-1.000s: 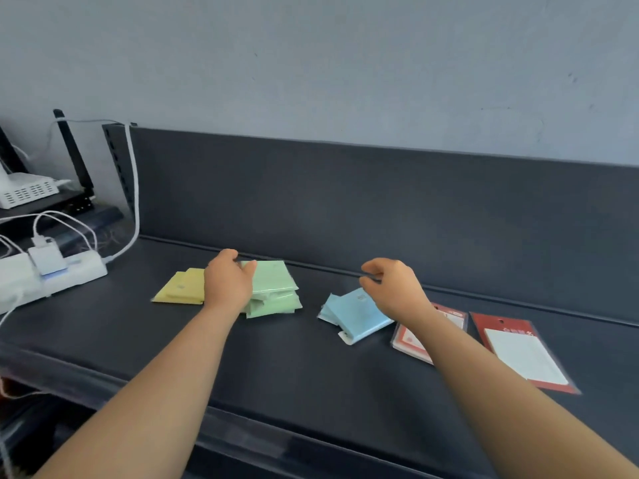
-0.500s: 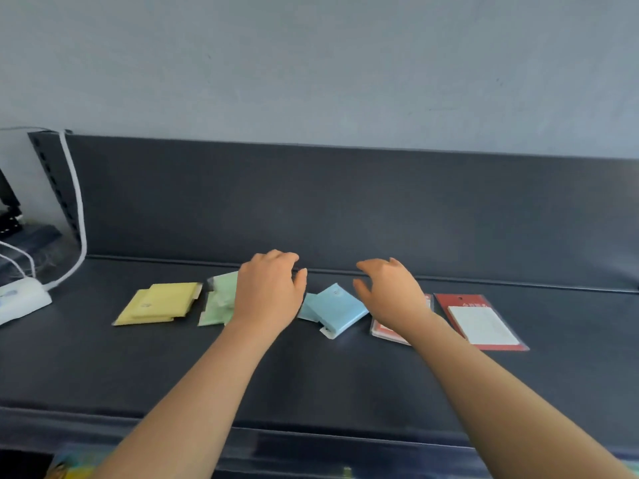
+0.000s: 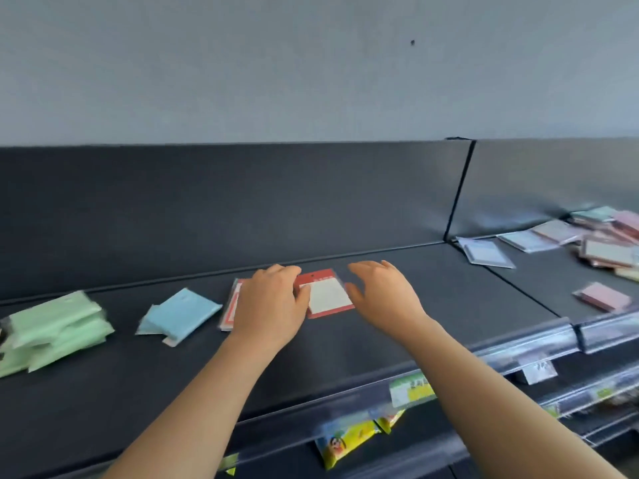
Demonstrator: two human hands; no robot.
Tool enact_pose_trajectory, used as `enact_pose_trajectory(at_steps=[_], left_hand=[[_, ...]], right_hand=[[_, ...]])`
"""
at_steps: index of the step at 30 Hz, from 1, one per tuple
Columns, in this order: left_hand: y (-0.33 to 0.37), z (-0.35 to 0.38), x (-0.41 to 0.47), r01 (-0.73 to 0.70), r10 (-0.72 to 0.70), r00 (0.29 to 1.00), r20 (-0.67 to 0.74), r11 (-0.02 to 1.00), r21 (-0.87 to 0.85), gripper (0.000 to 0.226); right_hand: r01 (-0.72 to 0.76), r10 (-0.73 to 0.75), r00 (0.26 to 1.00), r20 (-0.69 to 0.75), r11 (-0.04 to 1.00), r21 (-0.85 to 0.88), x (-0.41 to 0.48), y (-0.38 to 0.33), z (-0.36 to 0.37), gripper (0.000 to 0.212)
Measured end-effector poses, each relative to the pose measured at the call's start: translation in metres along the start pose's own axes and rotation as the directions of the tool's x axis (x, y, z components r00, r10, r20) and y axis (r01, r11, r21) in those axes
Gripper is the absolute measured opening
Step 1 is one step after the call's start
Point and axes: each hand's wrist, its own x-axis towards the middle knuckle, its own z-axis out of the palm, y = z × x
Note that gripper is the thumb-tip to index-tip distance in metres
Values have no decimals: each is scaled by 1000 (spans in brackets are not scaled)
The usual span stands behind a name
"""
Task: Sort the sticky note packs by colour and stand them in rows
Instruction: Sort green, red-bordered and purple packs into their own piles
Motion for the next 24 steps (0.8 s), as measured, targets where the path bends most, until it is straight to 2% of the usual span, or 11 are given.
enact_pose_trajectory(at_steps=[7,14,17,24], left_hand=[[128,53,11,-55,59,998,37,993,-109,40],[238,110,26,-74,85,992,94,990,-120,40],[269,131,34,-65,82,988,130,990,-127,40],[308,170,73,-9,36,977,211,992,-126,37]], right_hand=[[-93,93,996,-3,993,-73,-38,134,-46,40],[-183,186,982,23,977,-107,-67,260,-76,40],[-229,233,972,31,968,-107,-74,298,-82,35],[-281,283,958,53,959,-50,-55,360,-84,40]])
